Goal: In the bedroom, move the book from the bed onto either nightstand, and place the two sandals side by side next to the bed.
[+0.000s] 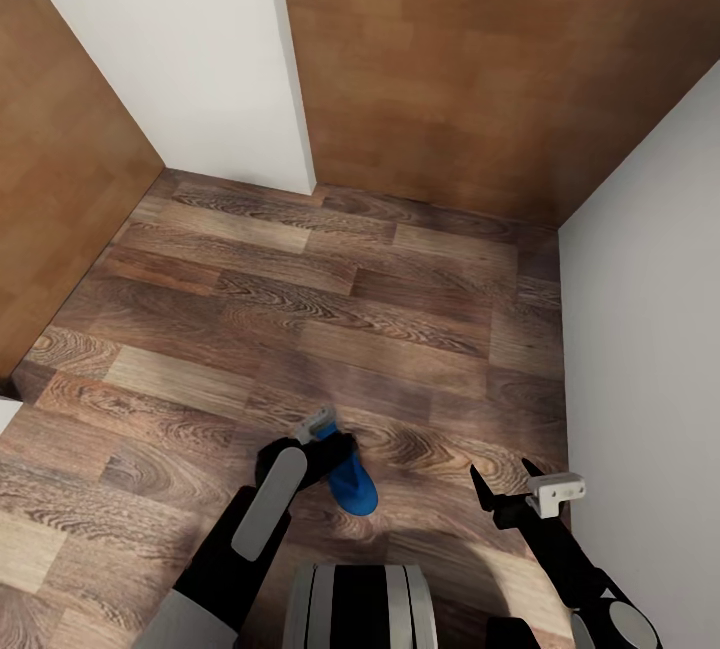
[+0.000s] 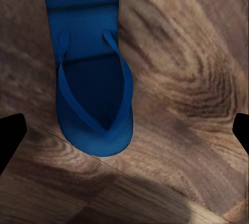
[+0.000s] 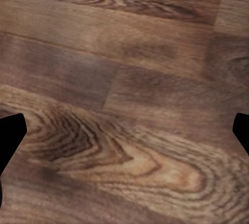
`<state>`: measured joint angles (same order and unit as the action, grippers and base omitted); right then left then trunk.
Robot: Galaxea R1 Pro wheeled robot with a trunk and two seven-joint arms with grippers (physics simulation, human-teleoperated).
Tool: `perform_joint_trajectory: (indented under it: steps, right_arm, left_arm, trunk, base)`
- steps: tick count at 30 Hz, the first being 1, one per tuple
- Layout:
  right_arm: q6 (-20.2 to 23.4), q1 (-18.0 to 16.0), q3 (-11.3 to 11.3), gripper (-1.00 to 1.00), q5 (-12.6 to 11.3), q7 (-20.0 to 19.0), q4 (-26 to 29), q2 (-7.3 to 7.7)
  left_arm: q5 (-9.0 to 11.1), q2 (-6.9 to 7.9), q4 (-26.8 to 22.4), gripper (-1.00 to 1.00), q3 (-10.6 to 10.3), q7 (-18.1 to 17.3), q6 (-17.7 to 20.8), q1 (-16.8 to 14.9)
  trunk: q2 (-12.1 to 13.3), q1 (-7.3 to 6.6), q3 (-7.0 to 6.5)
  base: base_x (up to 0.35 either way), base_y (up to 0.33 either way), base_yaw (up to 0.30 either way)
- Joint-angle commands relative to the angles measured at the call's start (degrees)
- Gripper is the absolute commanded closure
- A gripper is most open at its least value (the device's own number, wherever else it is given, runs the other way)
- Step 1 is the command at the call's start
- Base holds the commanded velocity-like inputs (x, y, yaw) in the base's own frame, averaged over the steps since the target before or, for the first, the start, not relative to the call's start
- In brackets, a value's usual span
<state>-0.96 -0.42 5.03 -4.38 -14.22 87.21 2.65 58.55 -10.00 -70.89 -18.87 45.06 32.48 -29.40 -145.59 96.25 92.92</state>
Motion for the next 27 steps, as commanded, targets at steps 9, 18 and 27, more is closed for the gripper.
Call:
perform_joint_trajectory:
  steps: [9,18,27]
  right_arm:
    - [-0.1,0.0,0.1,-1.00,-0.5,-0.4,0.0,0.06]
    - [-0.2,0.0,0.2,-1.00,-0.5,-0.4,0.0,0.08]
    - [-0.2,0.0,0.2,-1.00,-0.5,-0.4,0.0,0.08]
  left_arm:
    - [0.4,0.00,-0.1,-1.00,0.0,0.7,-2.9,-1.0]
    - [0.4,0.00,-0.1,-1.00,0.0,0.7,-3.0,-1.1]
    - [0.5,0.00,-0.1,-1.00,0.0,0.7,-3.0,-1.1]
  trunk:
    - [0.0,-0.01,0.03]
    - [-0.1,0.15,1.36]
    - [-0.2,0.38,3.36]
  base:
    - [0.000,0.000,0.000]
    - [0.000,0.000,0.000]
    - [0.000,0.000,0.000]
